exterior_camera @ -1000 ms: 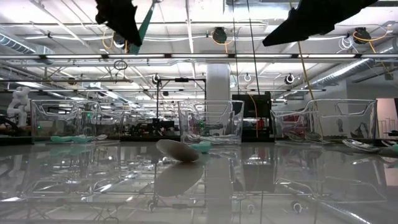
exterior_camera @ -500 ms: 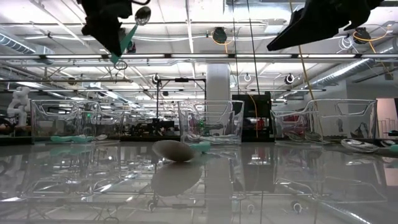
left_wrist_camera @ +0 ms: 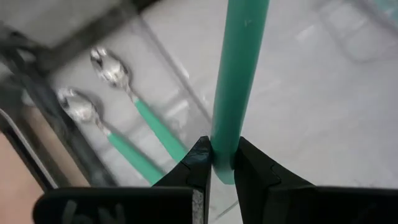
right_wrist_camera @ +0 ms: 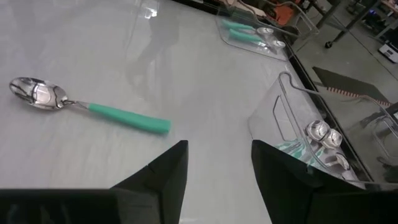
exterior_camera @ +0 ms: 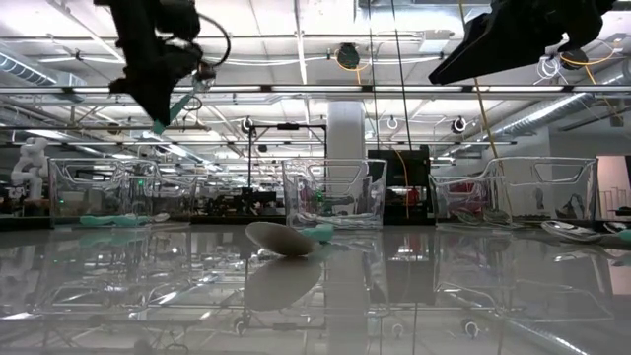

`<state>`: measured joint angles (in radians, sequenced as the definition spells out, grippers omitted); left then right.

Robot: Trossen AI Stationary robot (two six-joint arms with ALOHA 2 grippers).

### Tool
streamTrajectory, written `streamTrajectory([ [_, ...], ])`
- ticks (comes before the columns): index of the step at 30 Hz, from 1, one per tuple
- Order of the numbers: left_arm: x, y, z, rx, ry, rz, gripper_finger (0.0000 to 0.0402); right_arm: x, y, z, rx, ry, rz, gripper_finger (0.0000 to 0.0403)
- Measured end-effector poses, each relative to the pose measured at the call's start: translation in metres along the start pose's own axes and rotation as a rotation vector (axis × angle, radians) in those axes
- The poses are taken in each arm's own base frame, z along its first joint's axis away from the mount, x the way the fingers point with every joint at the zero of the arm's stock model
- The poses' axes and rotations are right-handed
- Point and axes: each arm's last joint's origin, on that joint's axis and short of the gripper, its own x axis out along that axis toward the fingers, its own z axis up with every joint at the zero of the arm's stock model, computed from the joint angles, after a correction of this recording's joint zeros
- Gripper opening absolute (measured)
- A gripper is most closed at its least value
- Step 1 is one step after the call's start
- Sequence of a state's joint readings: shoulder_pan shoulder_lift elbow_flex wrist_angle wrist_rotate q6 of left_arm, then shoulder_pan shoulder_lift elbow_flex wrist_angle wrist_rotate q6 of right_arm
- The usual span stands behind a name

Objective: Sort silverware by color (type)
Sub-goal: Put the green spoon into the left transparent bin

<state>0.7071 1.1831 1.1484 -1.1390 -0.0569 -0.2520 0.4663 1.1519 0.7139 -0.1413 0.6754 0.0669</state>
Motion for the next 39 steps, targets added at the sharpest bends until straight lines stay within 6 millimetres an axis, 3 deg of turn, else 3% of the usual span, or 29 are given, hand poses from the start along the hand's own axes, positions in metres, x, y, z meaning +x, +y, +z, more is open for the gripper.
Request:
streamTrajectory([
  [9, 0.043, 0.033, -0.020, -0.154, 0.132, 0.038, 0.0046, -0.002, 0.002, -0.001, 0.007, 0.007, 0.010, 0.0171],
  [17, 0.060, 0.046, -0.034, -0.228, 0.200, 0.086, 0.0054, -0.002, 0.002, -0.001, 0.004, 0.006, 0.008, 0.0171],
  [26, 0.073, 0.053, -0.030, -0.296, 0.171, 0.105, 0.0056, -0.002, 0.002, -0.001, 0.004, 0.006, 0.007, 0.0171],
  [39, 0.103, 0.055, -0.022, -0.311, 0.265, 0.145, 0.0057, -0.002, 0.002, -0.001, 0.003, 0.006, 0.006, 0.0171],
])
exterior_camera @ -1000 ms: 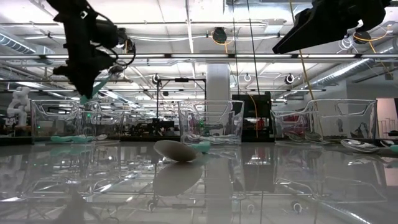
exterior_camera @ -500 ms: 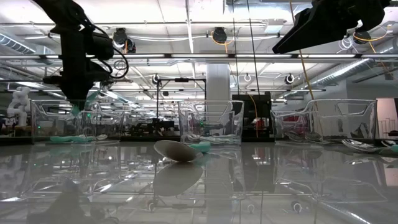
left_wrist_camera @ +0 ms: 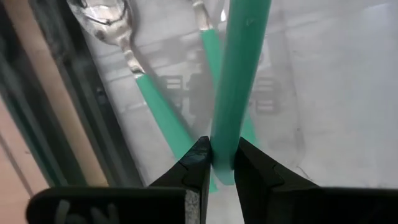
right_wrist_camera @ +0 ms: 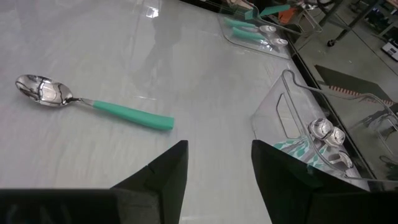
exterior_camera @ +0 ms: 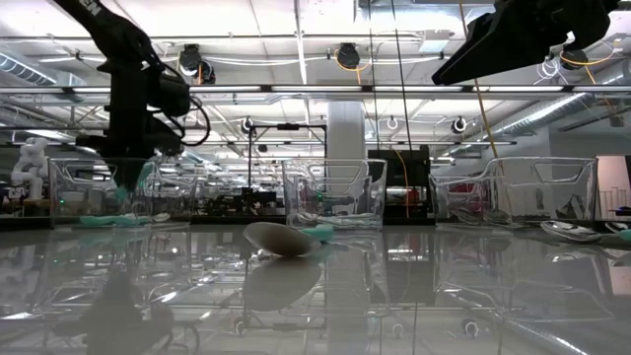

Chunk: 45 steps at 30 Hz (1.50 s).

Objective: Sort silverware by color (type)
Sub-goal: Put the green spoon into the left transparent bin

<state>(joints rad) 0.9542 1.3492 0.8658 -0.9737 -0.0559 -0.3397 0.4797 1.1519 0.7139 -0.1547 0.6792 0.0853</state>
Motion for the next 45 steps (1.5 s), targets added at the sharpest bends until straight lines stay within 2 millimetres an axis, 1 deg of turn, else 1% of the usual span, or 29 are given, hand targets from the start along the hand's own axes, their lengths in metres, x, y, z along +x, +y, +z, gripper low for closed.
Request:
streamTrajectory([
  [5, 0.001, 0.001, 0.001, -0.002, -0.005, 0.035, 0.0058, 0.000, 0.000, 0.000, -0.003, 0.000, 0.000, 0.0171],
  [18, 0.001, 0.001, 0.001, -0.027, -0.008, 0.043, 0.0060, 0.000, 0.000, 0.000, -0.003, 0.000, 0.000, 0.0171],
  [27, 0.001, 0.001, 0.001, -0.044, -0.009, 0.044, 0.0108, 0.000, 0.000, 0.000, -0.003, 0.000, 0.000, 0.0171],
  [32, 0.001, -0.001, 0.000, -0.027, -0.009, 0.044, 0.0112, 0.000, 0.000, 0.000, -0.004, 0.000, 0.000, 0.0171],
  [35, -0.002, -0.006, 0.000, -0.003, -0.018, 0.038, 0.0113, 0.000, 0.000, 0.000, -0.007, 0.000, 0.000, 0.0171],
  [38, -0.009, -0.016, 0.001, 0.036, -0.043, 0.023, 0.0113, 0.000, 0.000, 0.000, -0.011, 0.000, 0.000, 0.0171],
  [45, -0.040, -0.051, 0.003, 0.155, -0.144, -0.041, 0.0113, 0.000, 0.000, 0.000, -0.019, 0.000, 0.000, 0.0171],
])
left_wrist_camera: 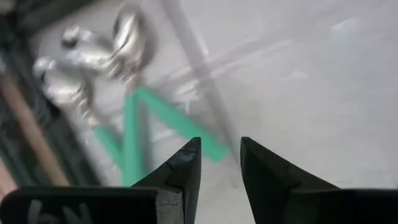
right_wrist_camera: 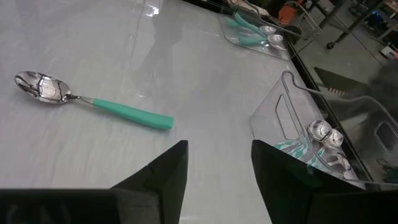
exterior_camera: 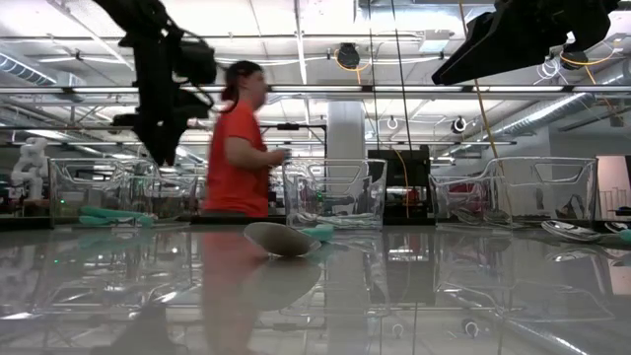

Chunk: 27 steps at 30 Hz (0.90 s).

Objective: Sort silverware by color (type)
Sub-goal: Put the green spoon into the left transparent bin

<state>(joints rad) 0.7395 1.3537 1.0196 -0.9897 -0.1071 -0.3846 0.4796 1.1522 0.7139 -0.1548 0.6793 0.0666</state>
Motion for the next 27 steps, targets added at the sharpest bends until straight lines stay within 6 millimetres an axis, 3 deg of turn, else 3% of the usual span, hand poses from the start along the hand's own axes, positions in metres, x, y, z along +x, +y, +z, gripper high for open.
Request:
streamTrajectory([
  [5, -0.023, -0.029, 0.001, 0.088, -0.084, -0.038, 0.0113, 0.000, 0.000, -0.001, -0.007, 0.005, 0.000, 0.0171],
  [9, -0.031, -0.053, -0.010, 0.177, -0.107, -0.068, 0.0113, 0.000, 0.000, -0.001, -0.012, 0.013, -0.001, 0.0171],
  [18, -0.047, -0.113, -0.060, 0.429, -0.175, -0.156, 0.0113, 0.000, 0.002, -0.007, -0.047, 0.069, 0.081, 0.0171],
  [27, -0.067, -0.169, -0.113, 0.690, -0.315, -0.393, 0.0113, -0.001, 0.002, -0.010, -0.062, 0.095, 0.102, 0.0171],
])
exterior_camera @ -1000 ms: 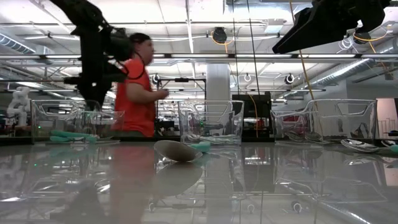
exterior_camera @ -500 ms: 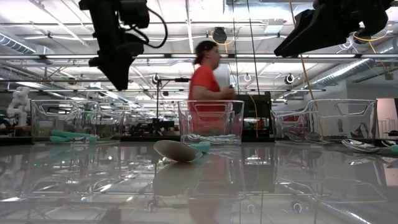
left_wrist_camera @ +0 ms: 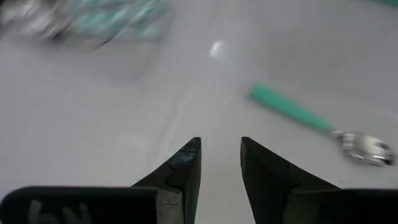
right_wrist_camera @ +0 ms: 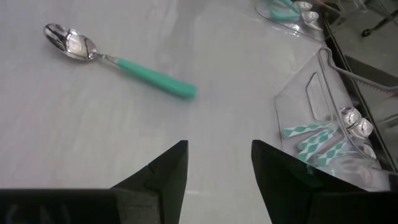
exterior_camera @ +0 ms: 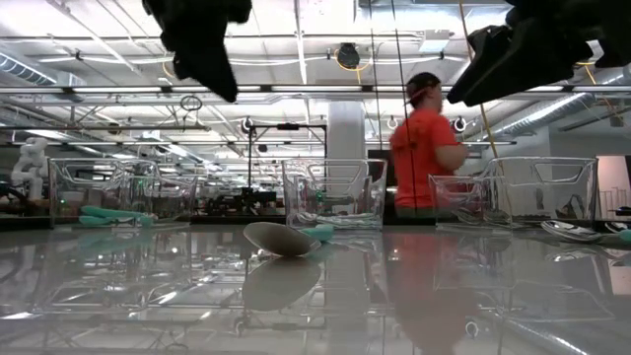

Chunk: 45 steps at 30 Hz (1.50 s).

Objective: Sort silverware by color (type)
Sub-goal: Put the green spoon into the left transparent bin

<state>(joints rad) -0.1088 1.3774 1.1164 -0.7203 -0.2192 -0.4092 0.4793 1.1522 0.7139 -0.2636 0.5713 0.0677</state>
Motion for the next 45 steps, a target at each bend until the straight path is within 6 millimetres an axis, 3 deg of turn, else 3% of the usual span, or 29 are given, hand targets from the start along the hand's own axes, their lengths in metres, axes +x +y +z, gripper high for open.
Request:
streamTrajectory([
  [6, 0.018, -0.052, -0.003, 0.315, -0.109, -0.121, 0.0113, 0.000, 0.000, 0.000, 0.026, -0.004, 0.001, 0.0171],
  [11, 0.041, -0.076, -0.008, 0.516, -0.142, -0.148, 0.0113, 0.000, 0.000, 0.000, 0.031, -0.003, 0.002, 0.0171],
  [18, 0.066, -0.082, -0.017, 0.713, -0.084, -0.126, 0.0113, 0.000, 0.000, 0.000, 0.053, -0.002, 0.002, 0.0171],
  [30, 0.086, -0.097, -0.021, 1.156, -0.136, -0.124, 0.0113, 0.000, 0.000, 0.000, 0.054, -0.003, 0.001, 0.0171],
  [36, 0.099, -0.112, -0.001, 1.323, -0.096, -0.116, 0.0113, 0.000, 0.000, 0.000, 0.045, 0.004, 0.001, 0.0171],
  [45, 0.130, -0.129, 0.026, 1.559, 0.265, -0.163, 0.0113, 0.000, 0.000, -0.001, 0.037, 0.011, 0.000, 0.0171],
])
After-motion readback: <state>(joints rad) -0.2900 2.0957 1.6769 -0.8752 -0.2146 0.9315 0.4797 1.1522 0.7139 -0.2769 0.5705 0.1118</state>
